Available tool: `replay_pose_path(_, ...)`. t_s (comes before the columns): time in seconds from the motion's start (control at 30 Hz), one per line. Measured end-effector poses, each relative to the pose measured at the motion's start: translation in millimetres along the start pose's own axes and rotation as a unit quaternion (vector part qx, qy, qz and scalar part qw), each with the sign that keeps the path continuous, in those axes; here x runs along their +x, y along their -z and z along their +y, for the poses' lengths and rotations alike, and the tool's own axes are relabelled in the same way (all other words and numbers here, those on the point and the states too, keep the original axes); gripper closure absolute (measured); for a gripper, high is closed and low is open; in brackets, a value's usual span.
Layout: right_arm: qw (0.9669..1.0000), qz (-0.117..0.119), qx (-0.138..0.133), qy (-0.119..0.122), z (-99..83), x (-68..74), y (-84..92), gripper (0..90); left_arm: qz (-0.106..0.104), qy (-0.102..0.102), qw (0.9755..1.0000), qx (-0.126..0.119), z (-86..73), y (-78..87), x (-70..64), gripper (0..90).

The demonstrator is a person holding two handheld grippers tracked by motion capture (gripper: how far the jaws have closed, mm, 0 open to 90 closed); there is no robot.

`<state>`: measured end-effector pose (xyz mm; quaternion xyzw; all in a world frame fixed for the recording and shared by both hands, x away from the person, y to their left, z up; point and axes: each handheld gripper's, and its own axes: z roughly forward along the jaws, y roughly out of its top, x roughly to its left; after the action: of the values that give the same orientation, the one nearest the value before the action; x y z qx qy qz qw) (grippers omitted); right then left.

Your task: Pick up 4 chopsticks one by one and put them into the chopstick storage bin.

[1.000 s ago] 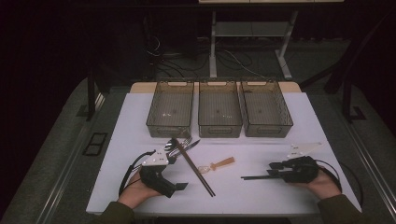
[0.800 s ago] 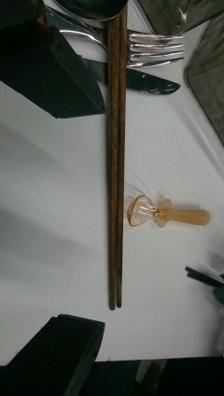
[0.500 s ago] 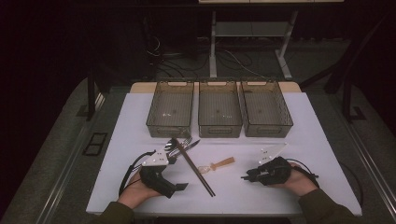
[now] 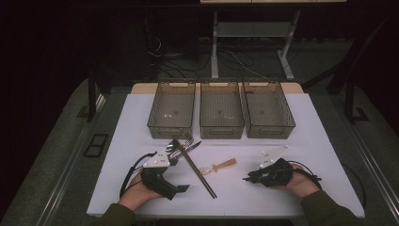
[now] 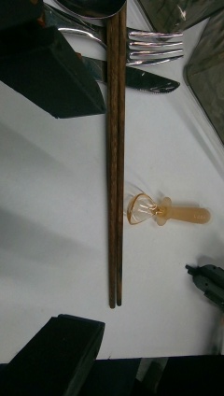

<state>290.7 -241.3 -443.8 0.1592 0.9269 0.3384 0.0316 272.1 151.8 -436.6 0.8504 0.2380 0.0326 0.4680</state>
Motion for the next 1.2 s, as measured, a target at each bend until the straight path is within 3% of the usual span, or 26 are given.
replay_pose_path(0.13, 1.0, -0.005, 0.0, -0.002, 1.6, -2.4, -0.7, 78.8, -0.001, 0.0, 1.0, 0.0, 0.1, 0.0, -0.3, 0.0)
replay_pose_path(0.17, 0.9999, -0.004, -0.002, -0.015, 2.5, -1.4, -1.2, 78.8, 0.0, 0.0, 1.0, 0.0, 0.1, 0.1, -0.3, 0.0)
replay_pose_path(0.2, 1.0, -0.009, 0.001, -0.001, 2.5, -4.2, -1.3, 78.9, 0.0, 0.0, 1.0, 0.0, 0.1, 0.1, -0.3, 0.0)
replay_pose_path(0.5, 0.9996, -0.021, -0.004, -0.021, 7.1, -13.2, -4.8, 79.6, -0.001, 0.0, 1.0, 0.0, 0.0, 0.0, -0.2, 0.0)
replay_pose_path(0.67, 0.9992, -0.035, -0.004, -0.021, 9.4, -21.1, -6.5, 79.8, -0.002, -0.001, 1.0, 0.001, 0.0, -0.2, -0.2, 0.0)
replay_pose_path(1.2, 0.9957, -0.061, -0.02, -0.066, 13.8, -51.3, -10.6, 81.9, -0.002, -0.001, 1.0, -0.002, 0.0, 0.4, 0.2, 0.0)
